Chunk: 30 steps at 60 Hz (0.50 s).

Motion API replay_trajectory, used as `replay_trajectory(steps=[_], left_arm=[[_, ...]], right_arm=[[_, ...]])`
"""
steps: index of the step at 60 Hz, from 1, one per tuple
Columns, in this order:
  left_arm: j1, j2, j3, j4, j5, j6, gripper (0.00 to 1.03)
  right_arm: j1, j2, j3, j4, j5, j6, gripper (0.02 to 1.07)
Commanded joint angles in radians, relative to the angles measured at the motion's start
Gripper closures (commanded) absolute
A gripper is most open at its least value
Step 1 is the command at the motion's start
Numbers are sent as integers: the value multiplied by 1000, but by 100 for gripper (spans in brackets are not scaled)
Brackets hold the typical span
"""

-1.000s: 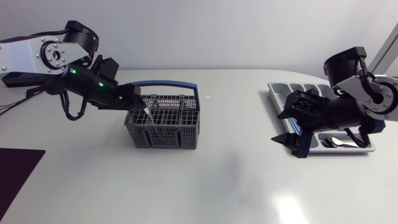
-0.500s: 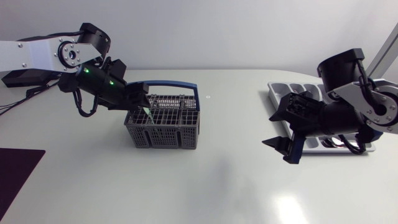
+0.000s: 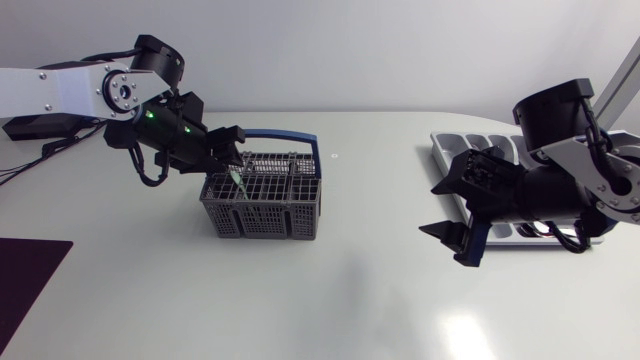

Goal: Unload the cutlery basket into the drawer organizer.

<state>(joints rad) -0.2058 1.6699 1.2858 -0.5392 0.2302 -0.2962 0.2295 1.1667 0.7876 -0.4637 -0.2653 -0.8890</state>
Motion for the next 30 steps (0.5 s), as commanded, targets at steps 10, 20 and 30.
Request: replay_trajectory(steps=[10, 20, 30], left_arm=[[-9, 25, -25, 10, -12, -38, 54], [-18, 33, -28, 12, -20, -43, 54], [-33, 40, -29, 15, -37, -49, 54]], right_arm=[[8, -10, -28, 14, -6, 22, 19], [8, -10, -42, 33, -5, 24, 19], [8, -13, -51, 37, -5, 24, 19]])
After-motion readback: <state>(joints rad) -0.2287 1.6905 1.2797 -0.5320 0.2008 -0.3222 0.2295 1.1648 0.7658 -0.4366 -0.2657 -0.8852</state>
